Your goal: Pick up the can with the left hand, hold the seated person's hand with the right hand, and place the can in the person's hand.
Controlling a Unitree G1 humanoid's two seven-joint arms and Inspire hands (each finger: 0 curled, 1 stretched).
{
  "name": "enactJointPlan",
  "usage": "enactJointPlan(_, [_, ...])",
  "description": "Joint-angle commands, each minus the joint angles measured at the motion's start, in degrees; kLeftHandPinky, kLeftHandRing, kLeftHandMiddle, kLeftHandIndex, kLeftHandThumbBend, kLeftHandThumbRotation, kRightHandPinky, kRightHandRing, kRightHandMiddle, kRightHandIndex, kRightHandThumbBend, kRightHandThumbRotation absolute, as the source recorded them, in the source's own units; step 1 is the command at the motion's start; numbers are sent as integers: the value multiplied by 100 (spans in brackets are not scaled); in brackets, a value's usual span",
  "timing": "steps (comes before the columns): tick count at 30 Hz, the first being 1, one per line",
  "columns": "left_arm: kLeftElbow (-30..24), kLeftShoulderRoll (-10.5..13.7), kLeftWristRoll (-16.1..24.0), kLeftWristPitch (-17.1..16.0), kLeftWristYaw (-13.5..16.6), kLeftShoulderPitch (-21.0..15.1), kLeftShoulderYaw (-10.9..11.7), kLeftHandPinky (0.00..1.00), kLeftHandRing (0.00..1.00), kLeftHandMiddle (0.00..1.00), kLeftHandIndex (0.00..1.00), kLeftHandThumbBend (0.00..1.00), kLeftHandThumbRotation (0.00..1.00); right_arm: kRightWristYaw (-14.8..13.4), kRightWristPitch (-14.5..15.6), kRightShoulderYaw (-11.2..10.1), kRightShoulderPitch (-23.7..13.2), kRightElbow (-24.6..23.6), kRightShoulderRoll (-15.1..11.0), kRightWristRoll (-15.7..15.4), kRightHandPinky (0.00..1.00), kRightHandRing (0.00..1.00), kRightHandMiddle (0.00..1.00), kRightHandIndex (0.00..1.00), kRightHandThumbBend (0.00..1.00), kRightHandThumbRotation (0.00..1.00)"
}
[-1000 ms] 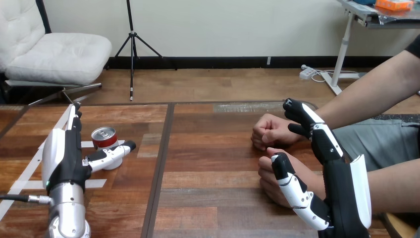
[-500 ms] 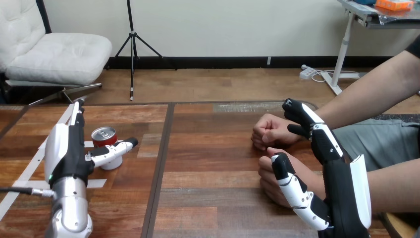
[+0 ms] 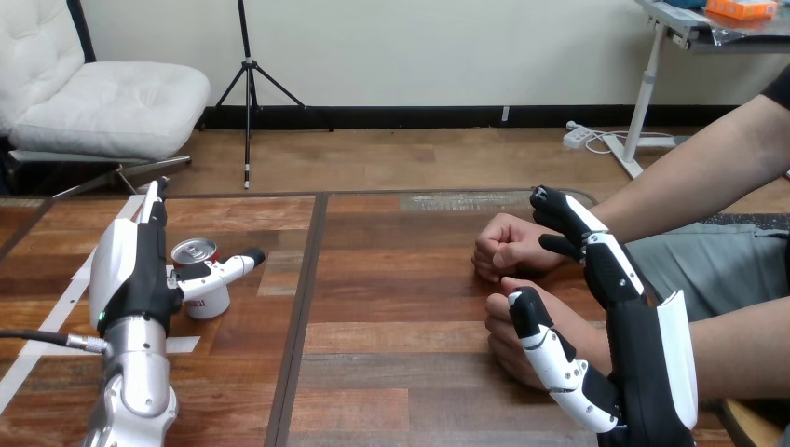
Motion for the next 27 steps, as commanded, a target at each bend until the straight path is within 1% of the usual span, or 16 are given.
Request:
enactJointPlan(1, [229,156,55,-95,96,-518,-114,82,92,94,96,83,28,-27,-22,-84,-219,-240,39,20,78,84,85,85,49,64])
enactJointPlan(11, [635,184,31,-186,147,-717,-162,81,91,94,96,84,31,-46,11,-99,-196,-273,60,-24,78,84,85,84,49,64])
enactJointPlan(13, [989,214,47,-227,192,-849,-217,81,91,94,96,86,34,-29,50,-102,-167,-312,54,-34,77,84,85,84,50,65])
enactJointPlan(15, [1195,237,58,-252,227,-927,-264,81,91,94,96,86,36,-16,75,-103,-151,-337,51,-34,77,84,85,84,50,66])
enactJointPlan(20, [1409,269,86,-323,296,-1001,-330,80,91,94,96,88,39,-6,80,-93,-147,-346,46,-11,77,84,85,84,51,66])
enactJointPlan(27, [1689,296,77,-488,386,-1071,-372,78,90,94,96,89,40,39,101,-66,-124,-360,39,74,78,85,85,84,51,67])
